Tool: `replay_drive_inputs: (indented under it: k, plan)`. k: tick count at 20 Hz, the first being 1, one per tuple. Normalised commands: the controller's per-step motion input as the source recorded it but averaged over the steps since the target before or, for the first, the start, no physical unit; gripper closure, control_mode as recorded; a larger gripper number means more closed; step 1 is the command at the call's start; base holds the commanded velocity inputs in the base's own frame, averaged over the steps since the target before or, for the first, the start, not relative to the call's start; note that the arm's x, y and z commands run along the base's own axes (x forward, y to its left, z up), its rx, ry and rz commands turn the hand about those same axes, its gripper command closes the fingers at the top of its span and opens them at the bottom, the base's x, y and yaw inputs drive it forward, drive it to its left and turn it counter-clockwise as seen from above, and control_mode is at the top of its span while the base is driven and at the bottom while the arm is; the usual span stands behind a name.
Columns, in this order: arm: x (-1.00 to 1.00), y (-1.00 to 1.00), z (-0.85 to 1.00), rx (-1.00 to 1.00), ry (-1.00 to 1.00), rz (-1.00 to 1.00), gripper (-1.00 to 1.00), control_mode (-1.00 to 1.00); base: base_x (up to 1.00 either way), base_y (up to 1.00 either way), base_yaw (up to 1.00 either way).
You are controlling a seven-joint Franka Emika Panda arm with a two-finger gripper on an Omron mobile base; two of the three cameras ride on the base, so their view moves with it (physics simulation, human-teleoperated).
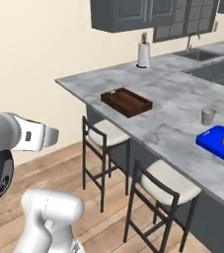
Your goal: Take the donut and cupcake from the fridge and place them on the empty tray on the dining counter.
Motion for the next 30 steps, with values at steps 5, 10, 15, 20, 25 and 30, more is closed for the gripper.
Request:
replay_drive_inputs:
  k: [5,10,15,20,25,30]
  plan:
    - [0.0,0.0,0.0,0.0,0.0,0.0,1.0,1.0,1.0,1.0,-0.56]
    - [0.0,0.0,0.0,0.0,0.0,0.0,1.0,1.0,1.0,1.0,-0.56]
    - [0.0,0.0,0.0,0.0,0.0,0.0,1.0,1.0,1.0,1.0,-0.56]
    - [0.0,0.0,0.0,0.0,0.0,0.0,1.0,1.0,1.0,1.0,-0.55]
    - [0.0,0.0,0.0,0.0,0.0,0.0,1.0,1.0,0.97,1.0,-0.55]
    - [0.0,0.0,0.0,0.0,0.0,0.0,1.0,1.0,0.74,0.37,-0.31]
